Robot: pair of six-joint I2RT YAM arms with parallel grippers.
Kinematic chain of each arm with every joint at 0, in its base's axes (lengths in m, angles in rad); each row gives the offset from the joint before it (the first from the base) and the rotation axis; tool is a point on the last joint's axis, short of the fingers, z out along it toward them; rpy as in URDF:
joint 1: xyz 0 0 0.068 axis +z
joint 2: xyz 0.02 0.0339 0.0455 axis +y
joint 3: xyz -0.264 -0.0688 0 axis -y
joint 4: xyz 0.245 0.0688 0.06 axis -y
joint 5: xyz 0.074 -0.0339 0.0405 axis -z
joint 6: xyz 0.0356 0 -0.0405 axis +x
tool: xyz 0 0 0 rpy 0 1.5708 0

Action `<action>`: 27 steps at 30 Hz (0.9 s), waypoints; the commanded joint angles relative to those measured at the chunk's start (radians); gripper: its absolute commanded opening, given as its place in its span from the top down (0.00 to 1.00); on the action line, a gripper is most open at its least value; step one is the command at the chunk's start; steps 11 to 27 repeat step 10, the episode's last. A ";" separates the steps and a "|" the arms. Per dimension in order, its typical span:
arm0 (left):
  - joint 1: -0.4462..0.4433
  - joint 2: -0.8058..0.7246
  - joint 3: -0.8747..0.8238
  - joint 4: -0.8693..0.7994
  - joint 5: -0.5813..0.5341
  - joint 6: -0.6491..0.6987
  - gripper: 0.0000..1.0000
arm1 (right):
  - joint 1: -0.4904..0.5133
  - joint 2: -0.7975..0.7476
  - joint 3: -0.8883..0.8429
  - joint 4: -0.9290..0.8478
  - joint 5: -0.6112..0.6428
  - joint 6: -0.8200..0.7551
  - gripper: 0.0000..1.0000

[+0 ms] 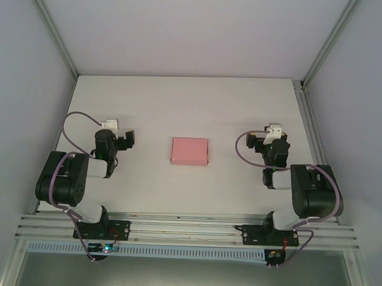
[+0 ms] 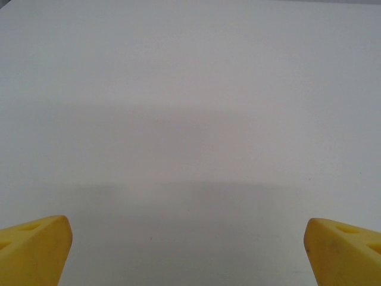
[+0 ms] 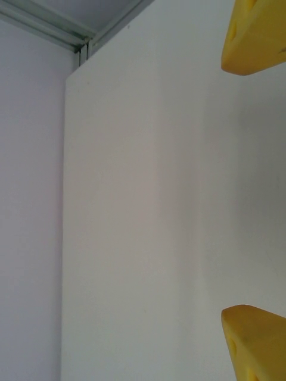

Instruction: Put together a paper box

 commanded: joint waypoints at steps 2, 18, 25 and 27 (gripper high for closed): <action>-0.002 -0.007 0.013 0.038 0.001 0.024 0.00 | 0.014 -0.015 0.014 -0.007 0.045 0.017 0.02; -0.004 -0.010 0.012 0.033 0.000 0.024 0.00 | 0.014 -0.012 0.015 -0.008 0.045 0.015 0.02; -0.004 -0.010 0.012 0.033 0.000 0.024 0.00 | 0.014 -0.012 0.015 -0.008 0.045 0.015 0.02; -0.004 -0.010 0.012 0.033 0.000 0.024 0.00 | 0.014 -0.012 0.015 -0.008 0.045 0.015 0.02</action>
